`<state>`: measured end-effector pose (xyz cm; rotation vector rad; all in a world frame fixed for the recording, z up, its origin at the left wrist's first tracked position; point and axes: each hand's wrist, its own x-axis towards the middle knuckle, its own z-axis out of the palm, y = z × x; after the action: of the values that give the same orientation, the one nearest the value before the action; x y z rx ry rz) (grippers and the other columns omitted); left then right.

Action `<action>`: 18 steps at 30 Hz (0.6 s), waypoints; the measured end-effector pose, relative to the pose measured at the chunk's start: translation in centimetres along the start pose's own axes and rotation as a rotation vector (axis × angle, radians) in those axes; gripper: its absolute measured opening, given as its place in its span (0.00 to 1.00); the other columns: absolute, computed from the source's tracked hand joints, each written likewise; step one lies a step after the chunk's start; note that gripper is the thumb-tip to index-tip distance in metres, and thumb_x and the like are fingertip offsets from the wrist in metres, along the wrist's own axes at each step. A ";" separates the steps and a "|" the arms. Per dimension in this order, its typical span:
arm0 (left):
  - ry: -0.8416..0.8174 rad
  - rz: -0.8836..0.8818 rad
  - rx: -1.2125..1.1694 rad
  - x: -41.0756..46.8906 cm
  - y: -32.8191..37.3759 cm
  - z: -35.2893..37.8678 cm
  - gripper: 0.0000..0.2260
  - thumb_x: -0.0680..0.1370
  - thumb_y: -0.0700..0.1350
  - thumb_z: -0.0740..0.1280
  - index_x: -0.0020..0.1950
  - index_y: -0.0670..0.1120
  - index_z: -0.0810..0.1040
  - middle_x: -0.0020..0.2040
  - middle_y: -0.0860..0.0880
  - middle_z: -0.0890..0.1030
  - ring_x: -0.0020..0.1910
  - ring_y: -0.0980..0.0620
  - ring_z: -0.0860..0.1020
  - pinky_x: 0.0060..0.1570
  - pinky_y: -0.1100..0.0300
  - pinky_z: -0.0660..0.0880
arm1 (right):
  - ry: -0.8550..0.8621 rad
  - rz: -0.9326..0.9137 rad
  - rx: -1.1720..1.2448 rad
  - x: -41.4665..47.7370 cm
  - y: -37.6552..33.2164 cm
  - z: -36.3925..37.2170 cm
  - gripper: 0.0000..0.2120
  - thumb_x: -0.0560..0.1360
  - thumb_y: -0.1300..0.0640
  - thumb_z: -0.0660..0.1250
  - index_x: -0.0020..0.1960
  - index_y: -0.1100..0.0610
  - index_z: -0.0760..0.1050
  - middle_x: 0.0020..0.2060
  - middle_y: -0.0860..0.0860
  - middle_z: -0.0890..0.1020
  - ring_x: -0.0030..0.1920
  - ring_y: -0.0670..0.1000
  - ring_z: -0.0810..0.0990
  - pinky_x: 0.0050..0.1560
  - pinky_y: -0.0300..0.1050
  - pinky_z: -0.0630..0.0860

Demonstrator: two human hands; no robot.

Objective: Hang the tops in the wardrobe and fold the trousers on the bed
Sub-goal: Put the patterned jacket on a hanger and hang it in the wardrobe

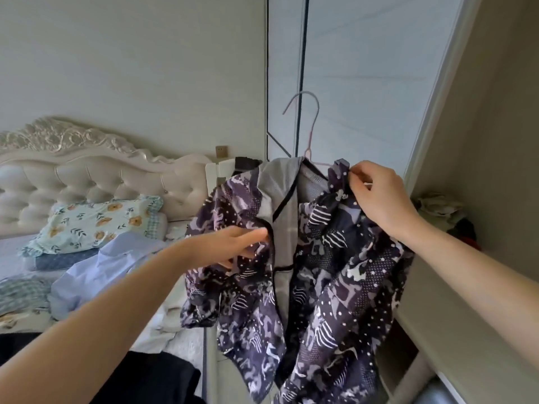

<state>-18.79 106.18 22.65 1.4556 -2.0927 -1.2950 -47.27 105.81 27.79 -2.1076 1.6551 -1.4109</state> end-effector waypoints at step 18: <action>0.688 0.111 -0.020 3.5 -2.2 -7.8 0.23 0.78 0.57 0.65 0.40 0.37 0.82 0.32 0.45 0.83 0.30 0.50 0.81 0.33 0.64 0.76 | 0.111 0.058 0.110 1.0 1.4 -5.5 0.10 0.79 0.56 0.64 0.42 0.54 0.81 0.36 0.45 0.82 0.34 0.34 0.77 0.37 0.25 0.71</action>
<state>-13.90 99.03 24.41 1.4733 -1.6568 -0.6334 -52.23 106.79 30.64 -1.9393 1.6217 -1.5882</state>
